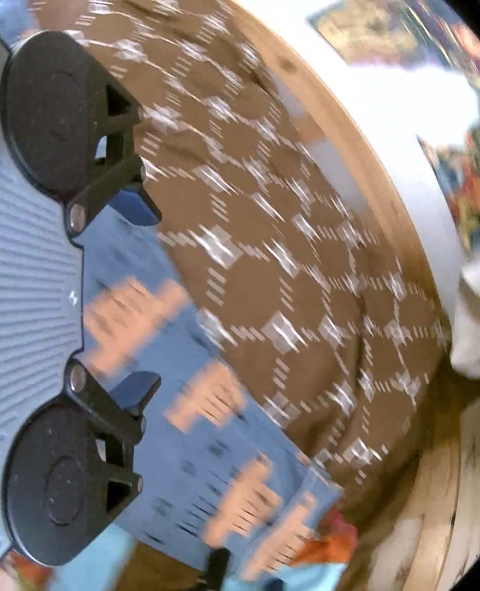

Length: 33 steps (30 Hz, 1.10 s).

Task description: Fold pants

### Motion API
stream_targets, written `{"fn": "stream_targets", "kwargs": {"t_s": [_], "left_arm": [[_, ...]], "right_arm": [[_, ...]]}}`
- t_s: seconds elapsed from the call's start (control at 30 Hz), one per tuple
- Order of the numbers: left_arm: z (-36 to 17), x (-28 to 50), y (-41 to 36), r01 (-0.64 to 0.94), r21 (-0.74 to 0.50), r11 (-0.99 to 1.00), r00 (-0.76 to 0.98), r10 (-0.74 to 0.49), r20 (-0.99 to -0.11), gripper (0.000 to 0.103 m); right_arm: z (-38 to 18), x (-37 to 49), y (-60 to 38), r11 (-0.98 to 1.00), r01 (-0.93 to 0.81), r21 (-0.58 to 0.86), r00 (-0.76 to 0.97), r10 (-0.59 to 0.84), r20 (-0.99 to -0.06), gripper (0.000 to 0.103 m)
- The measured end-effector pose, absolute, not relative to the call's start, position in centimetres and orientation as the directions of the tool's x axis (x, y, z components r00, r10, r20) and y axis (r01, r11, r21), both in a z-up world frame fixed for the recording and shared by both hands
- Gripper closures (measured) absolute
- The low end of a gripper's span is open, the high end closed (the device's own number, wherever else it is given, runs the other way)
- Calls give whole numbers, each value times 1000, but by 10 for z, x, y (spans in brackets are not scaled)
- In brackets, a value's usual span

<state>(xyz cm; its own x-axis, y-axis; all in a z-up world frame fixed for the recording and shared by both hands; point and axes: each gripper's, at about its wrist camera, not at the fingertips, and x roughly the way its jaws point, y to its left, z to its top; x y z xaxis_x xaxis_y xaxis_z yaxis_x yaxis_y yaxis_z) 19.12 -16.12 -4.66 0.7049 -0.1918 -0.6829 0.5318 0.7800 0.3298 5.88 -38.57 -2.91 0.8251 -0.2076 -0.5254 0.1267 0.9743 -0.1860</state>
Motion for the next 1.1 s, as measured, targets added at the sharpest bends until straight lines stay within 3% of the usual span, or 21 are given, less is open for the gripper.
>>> {"fn": "stream_targets", "kwargs": {"t_s": [0.1,0.2,0.33,0.53,0.73,0.87,1.03,1.1], "left_arm": [[-76,179,-123,495,358,792,720,-142,-680,10],[-87,175,-82,461,306,833,716,-146,-682,8],[-66,182,-44,410,240,880,721,-151,-676,7],[-39,218,-13,340,300,891,792,-100,-602,9],[-35,271,12,331,283,900,757,-74,-649,16],[-37,299,28,401,201,894,656,-127,-744,34],[-42,315,24,507,206,837,556,-135,-820,44],[-42,319,17,512,221,830,539,-111,-835,81]], "right_arm": [[-39,69,-380,937,126,-325,788,-294,-541,18],[-39,68,-373,905,139,-401,787,-347,-510,10],[-23,58,-371,908,149,-392,835,-328,-442,1],[-9,109,-372,887,130,-442,865,-320,-387,1],[-35,159,-384,850,224,-477,781,-449,-434,1],[-25,141,-360,836,260,-484,825,-453,-339,1],[-18,119,-309,933,0,-359,890,-164,-426,1],[-22,117,-289,943,-102,-316,876,-66,-478,1]]}}
